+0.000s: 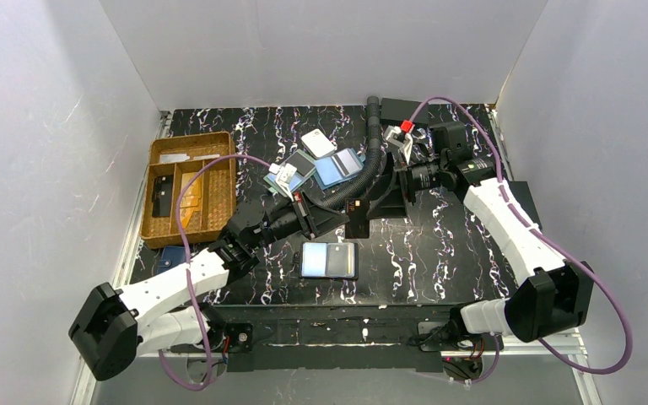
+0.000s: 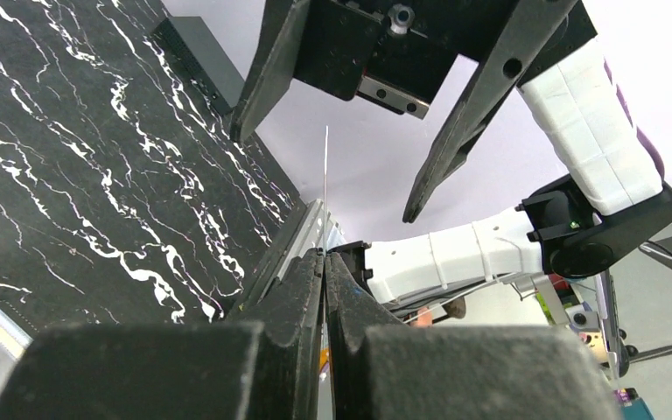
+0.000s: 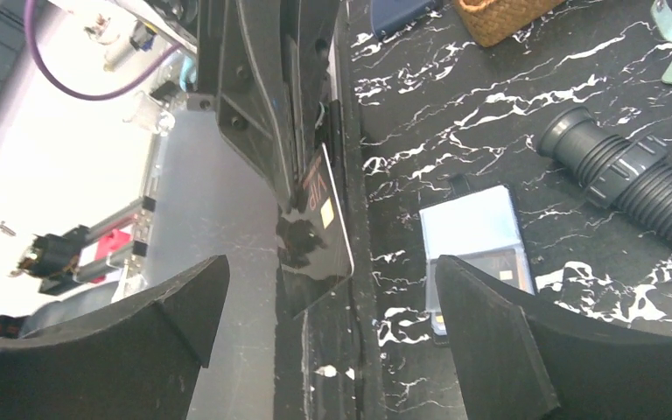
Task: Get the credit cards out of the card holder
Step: Place the credit card in the storage box.
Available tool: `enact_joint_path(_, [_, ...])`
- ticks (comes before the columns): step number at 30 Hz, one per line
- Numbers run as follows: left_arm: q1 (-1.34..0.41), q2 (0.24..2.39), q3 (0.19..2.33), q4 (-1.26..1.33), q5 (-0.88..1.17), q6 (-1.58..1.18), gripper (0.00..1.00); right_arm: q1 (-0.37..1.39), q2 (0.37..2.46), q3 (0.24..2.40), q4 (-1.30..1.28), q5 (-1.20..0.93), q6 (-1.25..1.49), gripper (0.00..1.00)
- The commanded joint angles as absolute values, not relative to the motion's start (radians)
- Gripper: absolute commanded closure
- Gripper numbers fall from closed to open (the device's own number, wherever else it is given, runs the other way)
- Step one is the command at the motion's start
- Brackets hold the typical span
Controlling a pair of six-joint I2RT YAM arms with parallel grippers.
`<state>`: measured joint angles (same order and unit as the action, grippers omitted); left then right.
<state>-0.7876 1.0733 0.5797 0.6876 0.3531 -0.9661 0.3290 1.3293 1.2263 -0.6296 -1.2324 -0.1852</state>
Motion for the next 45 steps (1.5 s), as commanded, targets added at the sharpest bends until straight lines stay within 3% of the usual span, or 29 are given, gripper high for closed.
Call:
enact_joint_path(1, [-0.816, 1.088, 0.637, 0.712, 0.352, -0.93, 1.0, 0.33, 1.342, 1.233, -0.502, -1.3, 0.011, 0.05])
enact_joint_path(3, [-0.822, 1.095, 0.643, 0.712, 0.348, -0.927, 1.0, 0.33, 1.345, 1.241, -0.5, -1.3, 0.029, 0.1])
enact_joint_path(6, [-0.826, 1.102, 0.65, 0.712, 0.34, -0.92, 1.0, 0.33, 1.331, 1.21, -0.441, -1.308, 0.089, 0.26])
enact_joint_path(12, [-0.828, 1.115, 0.639, 0.712, 0.32, -0.925, 1.0, 0.33, 1.276, 1.085, -0.202, -1.348, 0.274, 0.86])
enact_joint_path(14, [-0.829, 1.118, 0.632, 0.711, 0.311, -0.944, 0.89, 0.329, 1.265, 1.058, -0.167, -1.354, 0.298, 0.98])
enact_joint_path(18, [-0.829, 1.101, 0.609, 0.712, 0.318, -0.978, 0.54, 0.31, 1.249, 1.01, -0.048, -1.382, 0.387, 0.99])
enact_joint_path(21, [-0.828, 1.065, 0.562, 0.712, 0.318, -0.997, 0.18, 0.293, 1.236, 0.993, -0.009, -1.394, 0.419, 0.99])
enact_joint_path(23, [-0.828, 1.051, 0.525, 0.723, 0.323, -1.01, 0.03, 0.284, 1.226, 0.983, -0.009, -1.402, 0.421, 0.99])
enact_joint_path(24, [-0.829, 1.053, 0.506, 0.749, 0.333, -1.025, 0.02, 0.28, 1.222, 0.975, 0.016, -1.401, 0.426, 0.99])
enact_joint_path(32, [-0.854, 1.16, 0.502, 0.903, 0.378, -1.079, 0.03, 0.266, 1.213, 0.948, 0.087, -1.399, 0.489, 0.99])
enact_joint_path(38, [-0.866, 1.212, 0.545, 0.904, 0.372, -1.077, 0.25, 0.257, 1.213, 0.941, 0.09, -1.397, 0.491, 0.99])
enact_joint_path(45, [-0.884, 1.245, 0.577, 0.91, 0.365, -1.063, 0.39, 0.252, 1.216, 0.931, 0.098, -1.394, 0.499, 0.99])
